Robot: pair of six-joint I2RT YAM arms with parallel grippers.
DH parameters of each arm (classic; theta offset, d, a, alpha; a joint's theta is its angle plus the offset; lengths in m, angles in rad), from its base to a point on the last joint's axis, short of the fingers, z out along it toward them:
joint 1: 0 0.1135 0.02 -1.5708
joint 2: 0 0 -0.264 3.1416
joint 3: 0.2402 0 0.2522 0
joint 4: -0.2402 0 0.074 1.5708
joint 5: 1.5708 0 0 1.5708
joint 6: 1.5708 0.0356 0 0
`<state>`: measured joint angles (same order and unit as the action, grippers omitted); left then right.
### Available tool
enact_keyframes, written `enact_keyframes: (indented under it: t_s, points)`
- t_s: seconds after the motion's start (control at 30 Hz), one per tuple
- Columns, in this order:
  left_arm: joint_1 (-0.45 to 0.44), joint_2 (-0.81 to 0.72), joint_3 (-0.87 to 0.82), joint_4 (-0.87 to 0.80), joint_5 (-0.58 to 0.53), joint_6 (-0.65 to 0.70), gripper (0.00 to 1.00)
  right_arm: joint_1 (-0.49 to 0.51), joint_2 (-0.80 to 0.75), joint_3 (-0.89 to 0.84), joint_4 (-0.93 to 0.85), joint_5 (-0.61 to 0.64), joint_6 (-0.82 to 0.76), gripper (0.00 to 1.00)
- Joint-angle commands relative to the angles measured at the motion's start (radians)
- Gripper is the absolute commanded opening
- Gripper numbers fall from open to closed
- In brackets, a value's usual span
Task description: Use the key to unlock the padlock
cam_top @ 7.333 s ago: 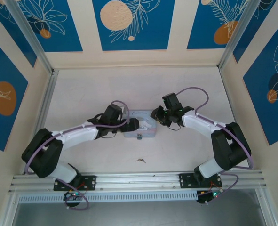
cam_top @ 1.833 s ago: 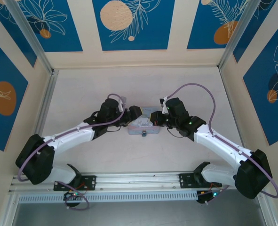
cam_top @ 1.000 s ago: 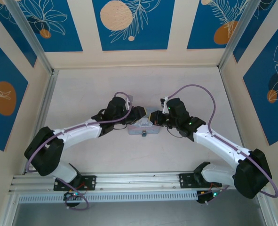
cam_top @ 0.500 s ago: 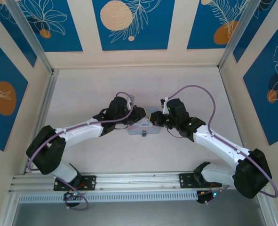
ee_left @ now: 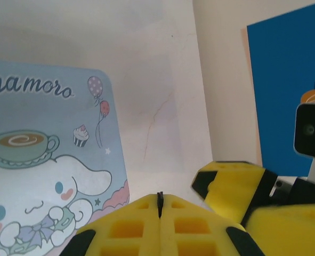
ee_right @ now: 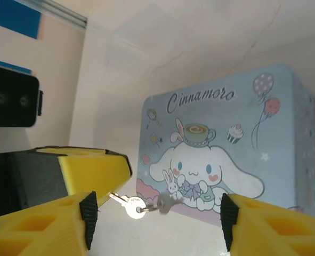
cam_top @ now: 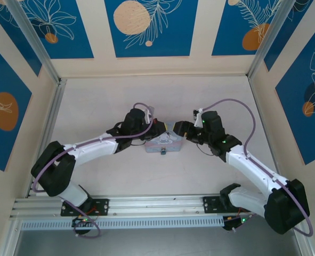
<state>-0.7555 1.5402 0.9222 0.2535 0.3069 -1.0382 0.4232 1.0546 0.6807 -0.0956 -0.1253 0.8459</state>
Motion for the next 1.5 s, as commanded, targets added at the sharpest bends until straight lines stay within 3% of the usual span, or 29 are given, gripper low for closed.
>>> enact_keyframes:
  t_s: [0.0, 0.17, 0.33, 0.6, 1.47]
  points:
    - [0.006, -0.026, 0.047, 0.033, 0.016, 0.132, 0.00, -0.066, -0.028, -0.037, 0.124, -0.172, 0.046, 0.65]
    - [0.019, -0.019, 0.050, 0.149, 0.050, 0.164, 0.00, -0.138, 0.007, -0.067, 0.315, -0.343, 0.100, 0.66]
    - [0.022, 0.013, 0.073, 0.234, 0.084, 0.158, 0.00, -0.154, 0.043, -0.048, 0.402, -0.411, 0.104, 0.63]
    - [0.022, 0.053, 0.078, 0.359, 0.086, 0.069, 0.00, -0.163, 0.090, -0.049, 0.478, -0.436, 0.121, 0.56]
    - [0.022, 0.113, 0.098, 0.422, 0.077, -0.010, 0.00, -0.171, 0.101, -0.126, 0.564, -0.459, 0.143, 0.23]
